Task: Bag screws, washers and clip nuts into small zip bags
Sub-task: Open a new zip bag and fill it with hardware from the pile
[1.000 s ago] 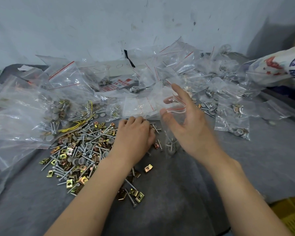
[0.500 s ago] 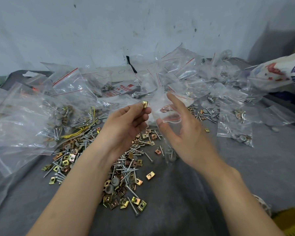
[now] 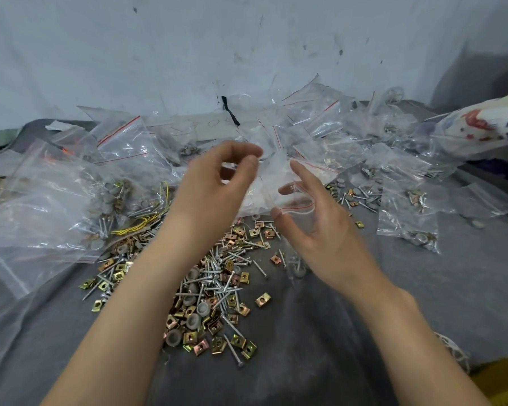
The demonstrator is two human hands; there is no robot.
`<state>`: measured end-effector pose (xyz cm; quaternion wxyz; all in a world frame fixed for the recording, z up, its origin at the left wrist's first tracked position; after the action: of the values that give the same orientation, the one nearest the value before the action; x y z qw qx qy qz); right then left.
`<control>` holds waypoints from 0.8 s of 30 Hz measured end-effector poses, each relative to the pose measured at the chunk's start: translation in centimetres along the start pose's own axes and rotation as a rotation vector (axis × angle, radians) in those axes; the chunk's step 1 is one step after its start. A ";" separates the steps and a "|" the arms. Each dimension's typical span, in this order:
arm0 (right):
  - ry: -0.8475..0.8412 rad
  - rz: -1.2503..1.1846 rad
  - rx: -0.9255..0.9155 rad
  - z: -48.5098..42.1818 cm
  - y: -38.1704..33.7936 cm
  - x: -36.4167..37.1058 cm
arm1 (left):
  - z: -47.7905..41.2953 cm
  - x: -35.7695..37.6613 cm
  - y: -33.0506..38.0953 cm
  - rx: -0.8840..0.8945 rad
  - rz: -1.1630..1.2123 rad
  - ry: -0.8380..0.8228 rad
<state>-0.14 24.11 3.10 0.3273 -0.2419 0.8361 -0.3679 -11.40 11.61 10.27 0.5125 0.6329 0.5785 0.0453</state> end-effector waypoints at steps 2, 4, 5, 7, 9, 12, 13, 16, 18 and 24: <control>0.015 0.020 -0.008 0.0 0.1 -0.2 | -0.5 -1.7 -1.3 -0.074 -0.001 0.067; 0.011 0.021 0.005 0.1 0.1 -0.3 | -0.7 -3.0 -3.1 -0.150 -0.029 0.072; 0.010 0.020 0.013 0.1 0.1 -0.4 | -0.6 -3.4 -4.2 -0.191 -0.070 0.046; 0.008 0.023 0.021 0.0 0.0 -0.5 | -0.3 -3.2 -6.5 -0.261 -0.214 -0.069; 0.002 0.033 0.023 0.0 -0.1 -0.5 | 0.3 -2.2 -8.7 -0.278 -0.423 -0.192; -0.002 0.035 0.017 0.0 -0.3 -0.4 | 1.1 -0.9 -11.0 -0.283 -0.624 -0.291; -0.003 0.037 0.017 0.1 -0.4 -0.4 | 1.2 -0.6 -11.5 -0.275 -0.670 -0.322; -0.009 0.047 0.006 0.1 -0.5 -0.2 | 1.5 0.2 -12.3 -0.235 -0.853 -0.422; -0.018 0.056 0.001 0.0 -0.5 -0.2 | 1.7 0.4 -12.5 -0.231 -0.952 -0.447; -0.024 0.074 -0.004 0.1 -0.4 -0.2 | 1.6 0.2 -12.4 -0.227 -0.915 -0.495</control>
<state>0.14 23.98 3.48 0.3502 -0.2159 0.8412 -0.3509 -18.80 8.41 0.78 0.6663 0.2484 0.6486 -0.2713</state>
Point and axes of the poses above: each hand's wrist, its own z-axis away from the middle knuckle, its own x-axis out of the palm, y = z × x, the point moved 6 cm from there along -z, towards the middle knuckle, and after that the axes turned 13 degrees about -z, right-handed, at the moved point
